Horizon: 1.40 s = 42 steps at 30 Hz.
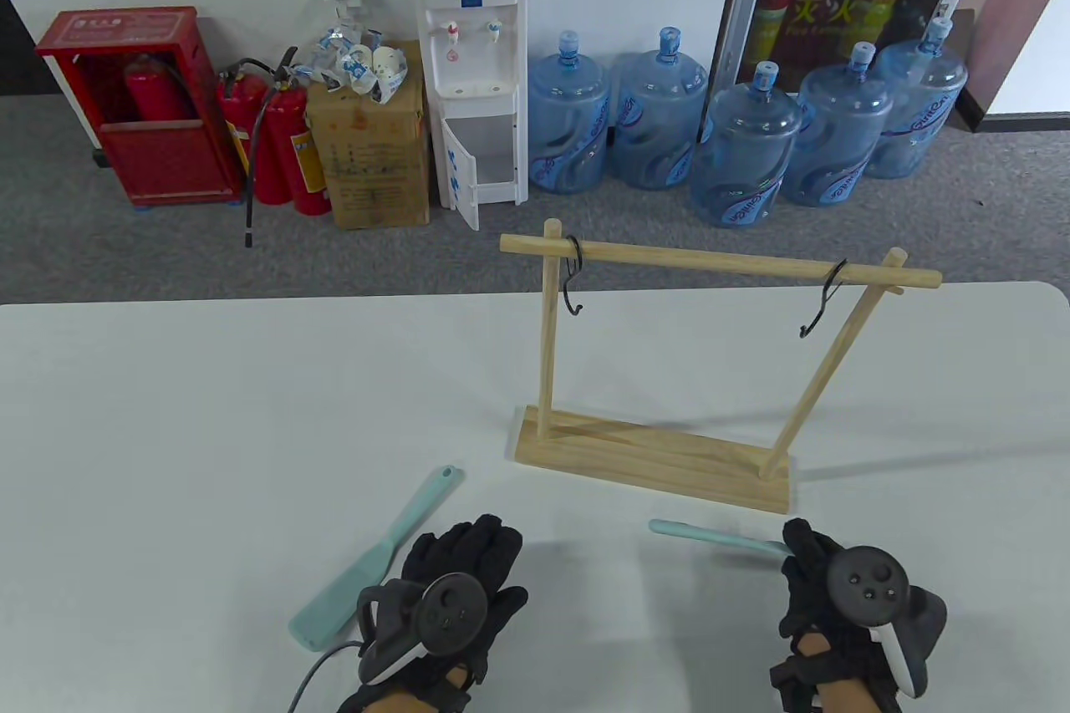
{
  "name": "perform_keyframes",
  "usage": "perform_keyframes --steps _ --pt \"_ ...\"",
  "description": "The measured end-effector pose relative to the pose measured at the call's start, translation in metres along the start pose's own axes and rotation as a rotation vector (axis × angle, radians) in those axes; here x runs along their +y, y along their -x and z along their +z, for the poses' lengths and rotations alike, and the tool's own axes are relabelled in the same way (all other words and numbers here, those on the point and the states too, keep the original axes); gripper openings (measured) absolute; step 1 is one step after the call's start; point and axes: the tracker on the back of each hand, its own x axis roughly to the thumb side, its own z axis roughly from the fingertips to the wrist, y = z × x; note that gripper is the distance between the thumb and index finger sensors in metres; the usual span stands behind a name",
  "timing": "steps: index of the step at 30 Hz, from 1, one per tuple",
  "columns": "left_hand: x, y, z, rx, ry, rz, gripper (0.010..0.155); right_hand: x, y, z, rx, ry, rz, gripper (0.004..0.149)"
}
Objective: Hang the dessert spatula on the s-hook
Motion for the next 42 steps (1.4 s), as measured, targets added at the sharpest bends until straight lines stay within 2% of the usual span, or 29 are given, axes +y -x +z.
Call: perform_keyframes --steps 7,10,12,18,26,37,42 --pt "0.001 0.001 -0.001 0.002 -0.007 0.003 0.066 -0.008 -0.032 0.002 -0.073 0.02 -0.207 0.058" --pt "0.001 0.001 0.0 0.002 -0.009 0.004 0.066 -0.013 -0.038 0.003 -0.066 0.006 -0.365 0.057" --pt "0.001 0.001 0.0 0.001 -0.012 0.006 0.065 -0.017 -0.041 0.002 -0.054 -0.021 -0.48 0.057" --pt "0.002 0.002 0.0 0.002 -0.018 0.011 0.066 -0.029 -0.044 -0.001 0.006 -0.021 -0.624 0.057" --pt "0.003 0.003 0.0 0.003 -0.017 0.014 0.066 -0.042 -0.053 -0.002 0.13 0.037 -0.843 0.059" --pt "0.003 0.004 0.0 0.005 -0.018 0.018 0.066 -0.049 -0.06 -0.001 0.305 0.109 -0.788 0.06" --pt "0.004 0.005 0.001 0.01 -0.017 0.024 0.066 -0.044 -0.053 -0.003 0.356 0.089 -0.804 0.06"
